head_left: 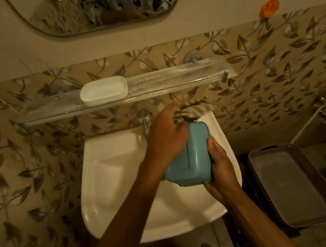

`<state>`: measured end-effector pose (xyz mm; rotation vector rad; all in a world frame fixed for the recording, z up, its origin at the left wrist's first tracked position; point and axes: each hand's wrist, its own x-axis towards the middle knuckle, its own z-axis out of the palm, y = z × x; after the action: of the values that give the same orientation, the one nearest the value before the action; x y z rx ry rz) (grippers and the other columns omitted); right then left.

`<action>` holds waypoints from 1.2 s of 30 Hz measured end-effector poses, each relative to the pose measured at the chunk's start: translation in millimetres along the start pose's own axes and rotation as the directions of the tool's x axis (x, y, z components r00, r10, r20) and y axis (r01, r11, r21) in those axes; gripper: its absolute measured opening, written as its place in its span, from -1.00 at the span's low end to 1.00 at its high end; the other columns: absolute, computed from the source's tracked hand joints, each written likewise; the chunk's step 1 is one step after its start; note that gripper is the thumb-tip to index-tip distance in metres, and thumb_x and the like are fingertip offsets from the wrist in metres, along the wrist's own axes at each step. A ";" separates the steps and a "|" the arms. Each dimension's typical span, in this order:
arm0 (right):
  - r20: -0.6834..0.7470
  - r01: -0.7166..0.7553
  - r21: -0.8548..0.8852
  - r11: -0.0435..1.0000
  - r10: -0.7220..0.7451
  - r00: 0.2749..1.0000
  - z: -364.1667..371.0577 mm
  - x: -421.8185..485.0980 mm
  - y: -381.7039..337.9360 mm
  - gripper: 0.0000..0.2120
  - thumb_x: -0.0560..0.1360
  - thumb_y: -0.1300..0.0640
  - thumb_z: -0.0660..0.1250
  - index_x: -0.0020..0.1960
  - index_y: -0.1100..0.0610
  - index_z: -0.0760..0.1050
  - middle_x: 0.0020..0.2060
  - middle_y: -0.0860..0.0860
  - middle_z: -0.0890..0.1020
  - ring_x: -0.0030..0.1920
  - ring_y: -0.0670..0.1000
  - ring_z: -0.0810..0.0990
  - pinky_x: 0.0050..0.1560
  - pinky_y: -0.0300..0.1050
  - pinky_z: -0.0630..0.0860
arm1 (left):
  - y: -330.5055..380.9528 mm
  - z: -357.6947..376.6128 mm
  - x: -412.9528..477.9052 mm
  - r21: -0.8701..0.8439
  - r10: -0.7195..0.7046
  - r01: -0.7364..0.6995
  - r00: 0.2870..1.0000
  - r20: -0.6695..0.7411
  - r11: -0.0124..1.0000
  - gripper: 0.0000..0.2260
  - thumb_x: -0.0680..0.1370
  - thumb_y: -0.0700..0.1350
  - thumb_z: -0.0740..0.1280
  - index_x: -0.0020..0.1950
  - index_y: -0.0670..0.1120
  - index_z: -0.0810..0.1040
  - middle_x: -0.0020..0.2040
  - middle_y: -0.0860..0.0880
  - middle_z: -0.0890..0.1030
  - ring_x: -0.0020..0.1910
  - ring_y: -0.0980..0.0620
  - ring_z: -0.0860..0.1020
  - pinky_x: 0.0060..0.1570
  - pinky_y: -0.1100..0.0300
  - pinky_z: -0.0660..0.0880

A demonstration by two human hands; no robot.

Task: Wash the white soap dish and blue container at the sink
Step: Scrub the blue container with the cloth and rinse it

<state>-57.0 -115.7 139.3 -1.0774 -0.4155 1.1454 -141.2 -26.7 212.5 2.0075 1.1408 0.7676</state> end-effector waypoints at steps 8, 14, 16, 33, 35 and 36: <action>-0.042 -0.085 0.253 0.964 0.099 0.994 -5.6 14.9 -1.1 -0.51 0.54 -0.08 0.11 0.32 0.22 0.45 0.12 0.25 0.62 0.08 0.19 0.62 0.05 0.09 0.59 | -25.3 42.9 -85.8 -0.291 -0.090 0.038 0.982 -0.166 0.956 -0.53 0.57 -0.17 0.23 0.37 0.28 0.30 0.42 0.06 0.40 0.39 0.22 0.36 0.30 0.34 0.38; -0.036 -0.107 -0.197 0.975 0.102 0.994 -9.9 8.8 11.6 -0.69 0.60 0.36 0.08 0.32 0.28 0.36 -0.10 -0.02 0.56 -0.15 -0.20 0.64 -0.21 -0.43 0.55 | -9.5 48.1 -75.1 0.284 0.238 -0.194 0.963 -0.128 0.939 -0.52 0.44 -0.08 0.15 0.38 0.06 0.41 0.49 -0.03 0.31 0.53 -0.11 0.11 0.46 -0.08 0.03; -0.007 -0.046 -0.279 0.959 0.046 0.999 -5.9 9.7 13.7 -0.72 0.62 0.28 0.08 0.25 0.09 0.43 -0.06 -0.08 0.58 -0.08 -0.12 0.61 -0.11 -0.34 0.56 | -12.5 41.5 -53.6 0.296 0.189 -0.160 0.980 -0.069 0.942 -0.53 0.43 -0.18 0.22 0.34 0.04 0.45 0.46 -0.02 0.36 0.52 -0.10 0.14 0.46 -0.12 0.08; 0.789 0.821 -0.568 -0.049 -0.314 0.527 -24.3 24.0 -7.2 -0.70 0.39 -0.13 0.43 0.06 -0.01 0.60 0.19 -0.03 0.62 0.27 0.02 0.46 0.34 0.15 0.34 | -84.6 1.8 -47.9 -0.555 -0.534 0.535 0.826 0.183 0.638 -0.69 0.40 -0.40 0.39 0.03 -0.06 0.57 -0.09 -0.08 0.68 -0.14 -0.09 0.66 -0.18 0.05 0.59; 0.498 0.650 -0.601 0.465 -0.418 0.759 -24.2 21.9 -10.1 -0.52 0.40 -0.21 0.36 0.28 -0.11 0.44 0.43 0.01 0.37 0.45 -0.01 0.29 0.44 -0.09 0.25 | -88.0 -4.3 -46.5 -0.550 -0.534 0.514 0.834 0.140 0.659 -0.67 0.42 -0.44 0.33 -0.01 -0.03 0.55 -0.10 -0.06 0.66 -0.13 -0.06 0.63 -0.20 0.08 0.59; 0.300 0.460 -0.502 0.733 -0.351 0.887 -23.3 20.6 -12.1 -0.45 0.40 -0.22 0.30 0.36 -0.14 0.34 0.46 0.00 0.33 0.46 -0.02 0.28 0.42 -0.11 0.29 | -89.1 -8.6 -46.5 -0.540 -0.505 0.491 0.852 0.136 0.683 -0.68 0.42 -0.42 0.34 -0.03 0.00 0.55 -0.12 -0.04 0.67 -0.12 -0.05 0.64 -0.21 0.11 0.59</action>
<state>-24.8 -108.6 133.8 -1.3007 -1.1421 0.7302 -210.5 -32.3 139.4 1.1184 1.2227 0.7233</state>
